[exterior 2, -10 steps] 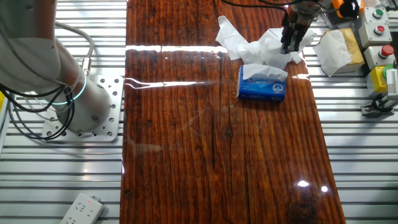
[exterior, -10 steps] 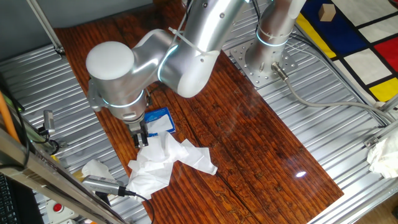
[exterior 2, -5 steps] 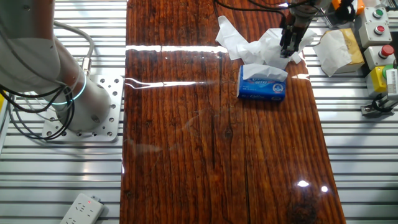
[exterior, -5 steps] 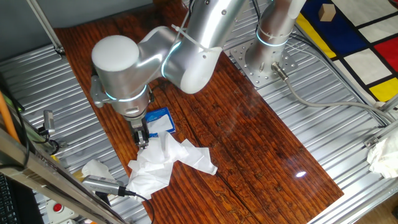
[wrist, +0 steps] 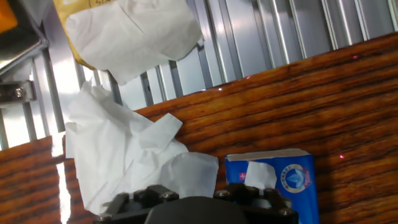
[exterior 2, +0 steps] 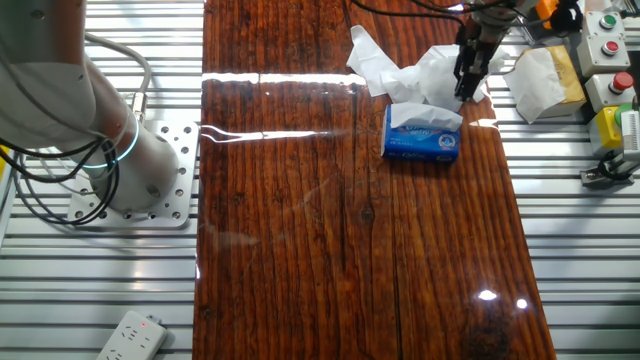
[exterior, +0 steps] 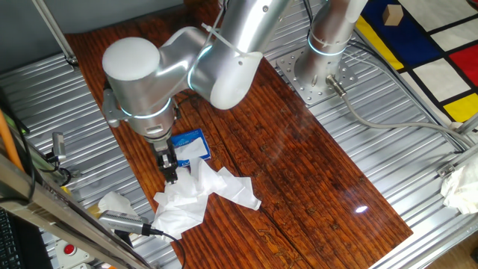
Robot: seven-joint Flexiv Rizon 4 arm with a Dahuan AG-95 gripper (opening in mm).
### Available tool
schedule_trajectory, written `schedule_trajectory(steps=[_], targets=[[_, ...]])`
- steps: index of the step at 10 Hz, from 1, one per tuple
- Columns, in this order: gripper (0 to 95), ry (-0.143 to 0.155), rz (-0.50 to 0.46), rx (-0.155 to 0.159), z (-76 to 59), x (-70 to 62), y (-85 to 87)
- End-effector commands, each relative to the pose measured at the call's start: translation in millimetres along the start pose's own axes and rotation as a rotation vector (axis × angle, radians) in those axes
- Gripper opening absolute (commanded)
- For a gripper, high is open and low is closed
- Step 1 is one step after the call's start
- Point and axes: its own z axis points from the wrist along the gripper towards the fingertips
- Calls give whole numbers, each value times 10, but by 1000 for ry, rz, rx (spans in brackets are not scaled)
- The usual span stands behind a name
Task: Pull out a napkin
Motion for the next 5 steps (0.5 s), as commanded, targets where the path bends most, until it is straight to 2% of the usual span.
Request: schedule_trajectory(steps=[1,5], targets=[[760,0,-31,3,-61,3,-70],[760,-5,-93,6,-109,9,-388]])
